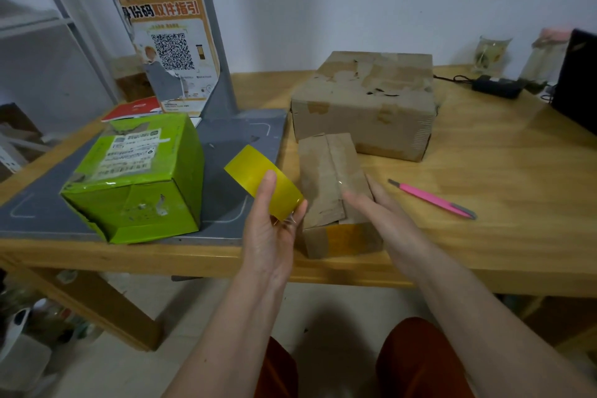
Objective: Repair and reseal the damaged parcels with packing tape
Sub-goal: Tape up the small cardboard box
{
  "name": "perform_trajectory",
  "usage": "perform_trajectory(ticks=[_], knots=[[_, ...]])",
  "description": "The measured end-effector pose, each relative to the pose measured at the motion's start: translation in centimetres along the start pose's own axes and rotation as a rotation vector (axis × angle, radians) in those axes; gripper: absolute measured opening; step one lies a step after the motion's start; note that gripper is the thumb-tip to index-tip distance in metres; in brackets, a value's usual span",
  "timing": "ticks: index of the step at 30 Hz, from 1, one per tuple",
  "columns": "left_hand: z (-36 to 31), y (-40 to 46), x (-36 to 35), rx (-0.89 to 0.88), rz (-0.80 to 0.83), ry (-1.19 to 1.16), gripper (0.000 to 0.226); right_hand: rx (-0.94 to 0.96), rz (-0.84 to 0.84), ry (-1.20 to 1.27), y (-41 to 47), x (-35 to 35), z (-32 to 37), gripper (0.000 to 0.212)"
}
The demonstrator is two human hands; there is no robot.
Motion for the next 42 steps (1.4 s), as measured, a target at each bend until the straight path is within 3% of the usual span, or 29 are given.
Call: perform_trajectory(ticks=[3,5,9,11,13,16,21,23,26,28,30,33,36,42], knots=[[-0.2,-0.1,0.1,0.007,0.01,-0.032,0.031,0.046,0.013,-0.025,-0.2,0.7,1.5,0.081],[-0.5,0.1,0.0,0.017,0.026,-0.061,0.028,0.199,-0.101,-0.177,-0.8,1.8,4.6,0.075],[-1.7,0.3,-0.1,-0.083,0.05,-0.018,0.03,0.628,-0.319,-1.105,-3.9,-0.9,10.7,0.064],[-2.6,0.4,-0.1,-0.136,0.063,0.001,0.033,0.76,-0.284,-1.485,-4.4,-3.9,9.8,0.058],[-3.1,0.5,0.2,-0.154,0.067,-0.004,0.026,0.751,-0.184,-1.625,-4.1,-5.6,7.1,0.055],[-2.7,0.5,0.6,-0.134,0.062,-0.02,0.019,0.842,-0.073,-1.484,-4.8,-7.4,4.2,0.046],[-2.2,0.3,1.1,-0.111,0.034,-0.003,0.015,1.088,0.083,-1.202,-6.9,-8.9,1.6,0.012],[-2.0,0.4,1.3,-0.108,0.03,0.007,0.015,1.12,0.064,-0.961,-7.7,-7.4,2.4,0.008],[-2.0,0.4,1.3,-0.102,0.045,0.025,0.018,1.144,-0.131,-0.734,-8.2,-3.9,4.7,0.012],[-1.9,0.4,1.4,-0.098,0.054,0.025,0.019,1.01,-0.322,-0.704,-6.7,-0.4,5.4,0.013],[-2.0,0.4,1.4,-0.096,0.065,0.033,0.024,0.676,-0.451,-0.562,-4.2,3.7,4.3,0.021],[-1.6,0.5,1.3,-0.083,0.078,0.052,0.032,0.317,-0.423,-0.289,-2.2,6.4,1.5,0.027],[-0.9,0.5,1.2,-0.051,0.076,0.036,0.028,0.229,-0.346,-0.175,-1.8,5.8,0.3,0.024],[-0.3,0.3,0.7,-0.02,0.077,0.033,0.041,0.206,-0.396,-0.07,-1.7,5.7,-0.4,0.02]])
Point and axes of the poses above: each hand's wrist, its own y-axis towards the middle knuckle, its own x-axis out of the back of the hand, z = x × y, the point moved 9 cm from there along y, towards the middle knuckle, and after that the axes turned 6 degrees about y, right-handed, at the moved point
